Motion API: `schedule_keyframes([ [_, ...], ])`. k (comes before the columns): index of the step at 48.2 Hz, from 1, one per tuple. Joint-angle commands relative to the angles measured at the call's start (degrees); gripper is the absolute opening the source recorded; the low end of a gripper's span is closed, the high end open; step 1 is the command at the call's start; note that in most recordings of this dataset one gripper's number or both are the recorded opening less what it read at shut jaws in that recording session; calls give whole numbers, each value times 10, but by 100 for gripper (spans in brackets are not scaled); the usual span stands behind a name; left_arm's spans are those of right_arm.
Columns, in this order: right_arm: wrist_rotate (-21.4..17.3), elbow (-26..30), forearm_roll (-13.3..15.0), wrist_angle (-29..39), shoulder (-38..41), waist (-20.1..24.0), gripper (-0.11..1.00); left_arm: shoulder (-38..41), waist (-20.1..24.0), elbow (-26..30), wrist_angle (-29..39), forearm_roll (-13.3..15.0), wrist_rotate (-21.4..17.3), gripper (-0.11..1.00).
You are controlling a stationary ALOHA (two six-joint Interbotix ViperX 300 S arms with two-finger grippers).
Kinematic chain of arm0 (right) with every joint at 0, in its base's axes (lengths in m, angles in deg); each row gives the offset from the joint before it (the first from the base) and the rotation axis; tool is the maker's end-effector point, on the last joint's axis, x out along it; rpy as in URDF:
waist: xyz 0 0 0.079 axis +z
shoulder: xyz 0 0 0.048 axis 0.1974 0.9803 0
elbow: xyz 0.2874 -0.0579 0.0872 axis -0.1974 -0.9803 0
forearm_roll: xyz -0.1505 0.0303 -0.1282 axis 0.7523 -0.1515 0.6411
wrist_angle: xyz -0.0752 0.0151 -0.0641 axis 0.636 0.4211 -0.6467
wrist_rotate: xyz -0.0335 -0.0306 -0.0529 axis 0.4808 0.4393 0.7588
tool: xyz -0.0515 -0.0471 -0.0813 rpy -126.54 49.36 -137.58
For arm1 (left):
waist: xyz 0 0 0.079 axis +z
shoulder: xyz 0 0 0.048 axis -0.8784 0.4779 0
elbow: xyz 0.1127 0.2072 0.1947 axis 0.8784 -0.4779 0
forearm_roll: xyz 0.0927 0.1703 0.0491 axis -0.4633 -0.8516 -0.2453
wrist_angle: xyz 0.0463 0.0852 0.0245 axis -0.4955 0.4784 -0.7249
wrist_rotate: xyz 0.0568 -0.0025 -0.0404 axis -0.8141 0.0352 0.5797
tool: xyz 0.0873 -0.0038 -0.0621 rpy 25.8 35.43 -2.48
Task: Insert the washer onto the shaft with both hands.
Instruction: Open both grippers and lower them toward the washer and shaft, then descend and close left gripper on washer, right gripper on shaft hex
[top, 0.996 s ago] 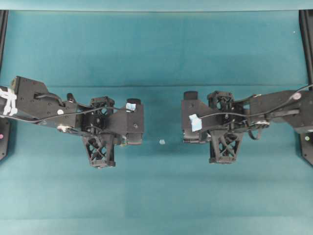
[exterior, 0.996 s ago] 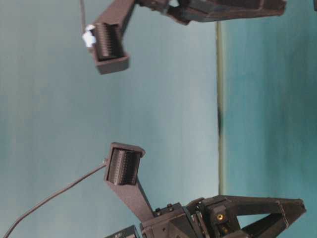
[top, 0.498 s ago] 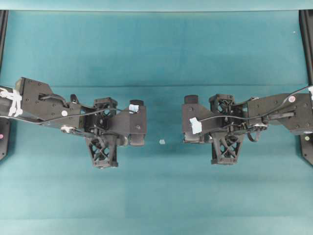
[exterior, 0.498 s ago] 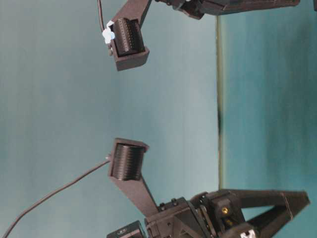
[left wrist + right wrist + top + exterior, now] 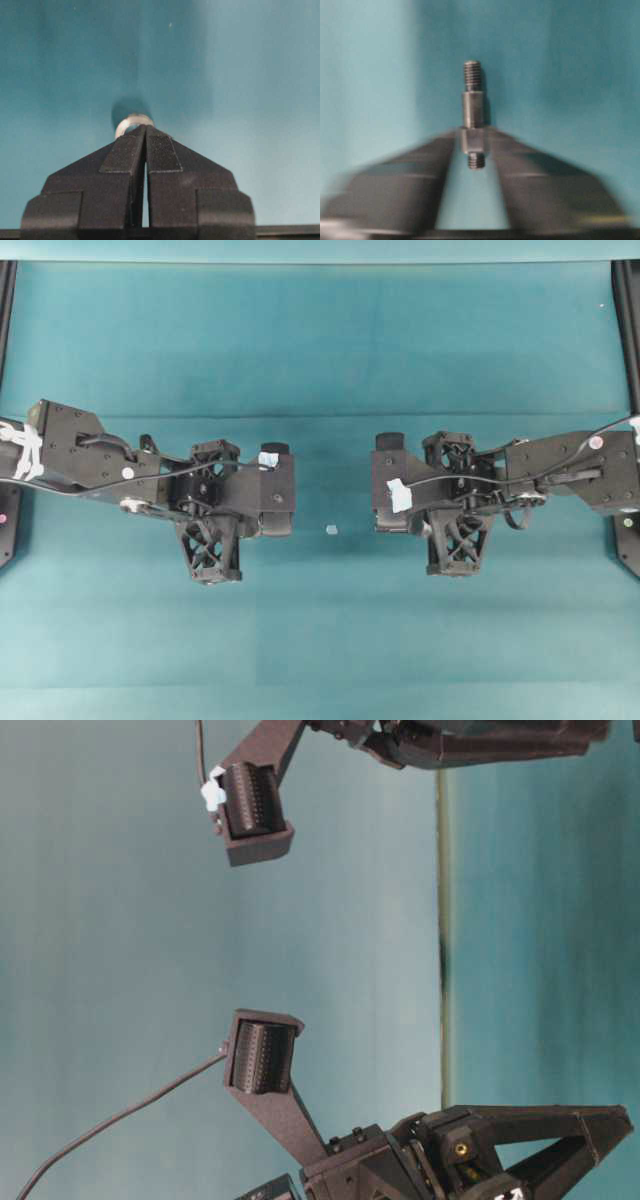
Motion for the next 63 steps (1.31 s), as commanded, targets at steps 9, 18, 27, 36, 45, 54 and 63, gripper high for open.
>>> schedule_keyframes([
  [9,-2,4,1,-4,11,-3,67,-6,0,3,11,-2,-1,53],
  [18,1,3,1,-4,17,-2,84,-5,0,-1,20,-2,-6,95],
  [27,1,-4,1,-9,23,-2,82,0,0,-4,11,-2,-7,93],
  [36,-1,-16,1,-23,25,1,82,11,0,-4,-10,-2,-7,93],
  [45,-1,-27,1,-31,25,1,82,27,1,-5,-12,-2,-7,93],
  [54,-1,-31,1,-38,26,1,82,42,6,-6,-32,-2,-8,93],
  [63,-1,-32,1,-40,30,1,81,46,15,-6,-46,-2,-8,93],
])
